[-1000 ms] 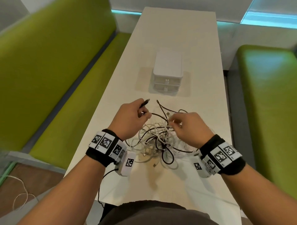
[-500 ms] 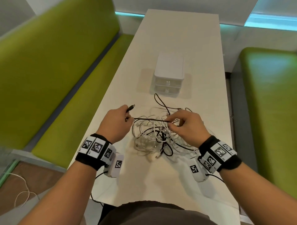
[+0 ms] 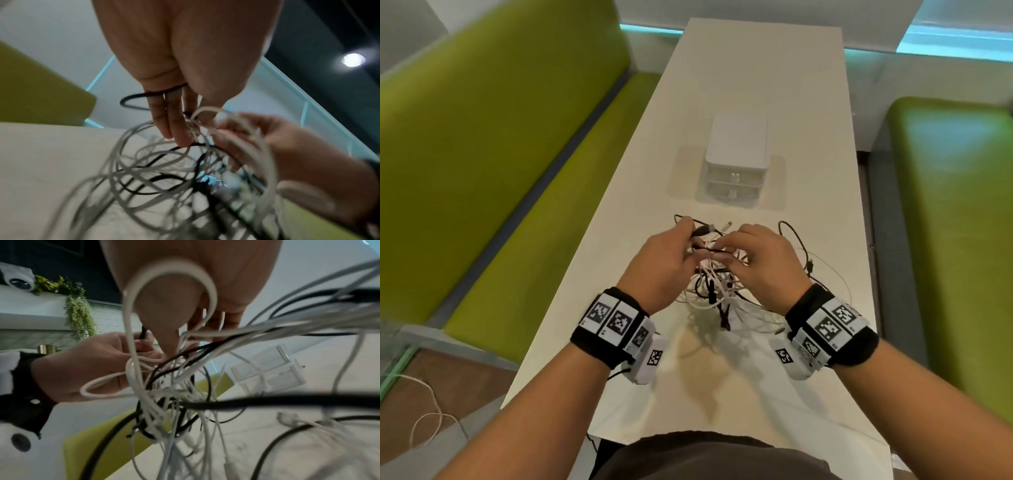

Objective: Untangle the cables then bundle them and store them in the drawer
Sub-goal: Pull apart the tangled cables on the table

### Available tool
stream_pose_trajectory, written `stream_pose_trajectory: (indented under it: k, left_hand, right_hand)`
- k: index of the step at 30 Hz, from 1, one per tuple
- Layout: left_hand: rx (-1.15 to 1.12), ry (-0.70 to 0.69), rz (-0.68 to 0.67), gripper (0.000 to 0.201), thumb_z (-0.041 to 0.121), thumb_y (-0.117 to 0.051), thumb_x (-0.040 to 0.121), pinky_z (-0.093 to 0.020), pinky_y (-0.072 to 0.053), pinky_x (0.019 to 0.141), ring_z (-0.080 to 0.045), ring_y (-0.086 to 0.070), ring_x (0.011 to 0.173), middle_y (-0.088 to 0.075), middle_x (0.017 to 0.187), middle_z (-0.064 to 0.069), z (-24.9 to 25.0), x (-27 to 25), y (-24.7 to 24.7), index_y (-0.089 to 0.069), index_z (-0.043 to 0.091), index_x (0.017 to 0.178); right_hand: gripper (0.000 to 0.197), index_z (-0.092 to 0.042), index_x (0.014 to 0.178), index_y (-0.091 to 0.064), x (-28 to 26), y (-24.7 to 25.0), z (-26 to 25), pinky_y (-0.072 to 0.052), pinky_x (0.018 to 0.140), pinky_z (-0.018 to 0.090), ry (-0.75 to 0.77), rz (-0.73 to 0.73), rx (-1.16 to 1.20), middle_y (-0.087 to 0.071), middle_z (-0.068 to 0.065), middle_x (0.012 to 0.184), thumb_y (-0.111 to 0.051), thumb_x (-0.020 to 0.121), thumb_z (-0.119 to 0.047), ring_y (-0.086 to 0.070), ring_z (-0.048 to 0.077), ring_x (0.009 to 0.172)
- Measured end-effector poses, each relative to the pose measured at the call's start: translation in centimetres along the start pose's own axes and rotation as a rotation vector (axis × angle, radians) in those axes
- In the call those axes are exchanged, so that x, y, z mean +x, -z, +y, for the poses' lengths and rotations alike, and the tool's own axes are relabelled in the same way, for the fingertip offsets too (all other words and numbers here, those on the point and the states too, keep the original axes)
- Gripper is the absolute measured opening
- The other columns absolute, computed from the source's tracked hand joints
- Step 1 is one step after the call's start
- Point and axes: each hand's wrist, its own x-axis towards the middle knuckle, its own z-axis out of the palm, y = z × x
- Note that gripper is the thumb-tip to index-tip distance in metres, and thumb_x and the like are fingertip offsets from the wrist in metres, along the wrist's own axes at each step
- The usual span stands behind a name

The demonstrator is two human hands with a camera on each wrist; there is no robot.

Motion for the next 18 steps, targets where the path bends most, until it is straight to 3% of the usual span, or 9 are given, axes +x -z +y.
stream_pose_trajectory:
  k: [3, 6, 8, 10, 12, 14, 16, 18]
  left_hand:
    - [-0.026, 0.053, 0.127, 0.02, 0.021, -0.069, 0.093, -0.039, -0.056, 0.072, -0.021, -0.067, 0.078, -0.073, 0.089, 0.008, -1.1, 0.0, 0.8, -0.049, 0.02, 0.094]
    - [-0.034, 0.119, 0.197, 0.029, 0.021, -0.072, 0.09, -0.041, -0.056, 0.071, -0.02, -0.065, 0.074, -0.072, 0.084, 0.014, -2.2, -0.1, 1.6, -0.045, 0.03, 0.082]
    - [-0.003, 0.168, 0.218, 0.034, 0.023, -0.074, 0.088, -0.041, -0.055, 0.071, -0.019, -0.062, 0.07, -0.072, 0.083, 0.014, -3.0, -0.1, 1.9, -0.043, 0.03, 0.076]
    - [0.024, 0.202, 0.196, 0.038, 0.024, -0.075, 0.087, -0.04, -0.055, 0.072, -0.017, -0.063, 0.072, -0.072, 0.082, 0.012, -3.4, 0.0, 2.0, -0.041, 0.031, 0.072]
    - [0.001, 0.2, 0.138, 0.034, 0.023, -0.075, 0.087, -0.039, -0.055, 0.073, -0.01, -0.063, 0.071, -0.073, 0.086, 0.011, -3.1, 0.1, 1.7, -0.044, 0.031, 0.074]
    - [-0.027, 0.157, 0.068, 0.019, 0.021, -0.074, 0.088, -0.034, -0.05, 0.069, 0.002, -0.055, 0.062, -0.074, 0.086, 0.01, -2.1, 0.3, 1.1, -0.056, 0.024, 0.086]
    - [-0.067, 0.103, 0.02, 0.015, 0.018, -0.074, 0.088, -0.027, -0.041, 0.065, 0.006, -0.052, 0.059, -0.072, 0.082, 0.01, -0.8, 0.5, 0.6, -0.059, 0.018, 0.092]
    - [-0.114, 0.07, 0.021, 0.02, 0.015, -0.075, 0.087, -0.019, -0.037, 0.062, 0.005, -0.051, 0.058, -0.072, 0.08, 0.011, 0.2, 0.7, 0.6, -0.057, 0.023, 0.086]
  right_hand:
    - [0.033, -0.036, 0.112, -0.061, -0.4, -0.1, 1.4, -0.041, 0.087, 0.036, -0.112, -0.122, -0.053, -0.058, -0.014, 0.099, -0.074, 0.086, -0.051, -0.054, 0.01, 0.093]
    - [0.032, -0.038, 0.116, -0.049, -1.4, -0.5, 2.5, -0.042, 0.09, 0.044, -0.231, -0.304, -0.131, -0.059, -0.011, 0.096, -0.065, 0.093, -0.022, -0.057, 0.016, 0.092]
    - [0.031, -0.036, 0.117, -0.055, -1.7, -0.4, 3.0, -0.049, 0.082, 0.044, -0.212, -0.402, -0.109, -0.058, -0.007, 0.095, -0.059, 0.095, -0.014, -0.056, 0.019, 0.088]
    - [0.024, -0.034, 0.114, -0.065, -1.5, 0.0, 2.8, -0.049, 0.079, 0.04, -0.149, -0.439, -0.075, -0.055, -0.009, 0.094, -0.061, 0.096, -0.018, -0.054, 0.015, 0.086]
    - [0.019, -0.031, 0.107, -0.073, -1.1, 0.6, 1.9, -0.045, 0.079, 0.033, -0.054, -0.429, -0.065, -0.053, -0.013, 0.091, -0.061, 0.096, -0.041, -0.049, 0.012, 0.088]
    - [0.043, -0.028, 0.093, -0.077, -0.8, 0.8, 0.5, -0.041, 0.085, 0.027, 0.019, -0.495, 0.008, -0.06, -0.014, 0.098, -0.05, 0.097, -0.061, -0.048, 0.011, 0.096]
    - [0.047, -0.016, 0.084, -0.077, -0.6, 0.4, -0.7, -0.044, 0.085, 0.027, -0.08, -0.586, 0.136, -0.067, -0.012, 0.104, -0.051, 0.101, -0.051, -0.057, 0.01, 0.096]
    - [0.026, -0.016, 0.087, -0.074, -0.6, -0.7, -0.8, -0.048, 0.077, 0.029, -0.201, -0.5, 0.185, -0.07, -0.01, 0.092, -0.064, 0.097, -0.037, -0.063, 0.007, 0.081]
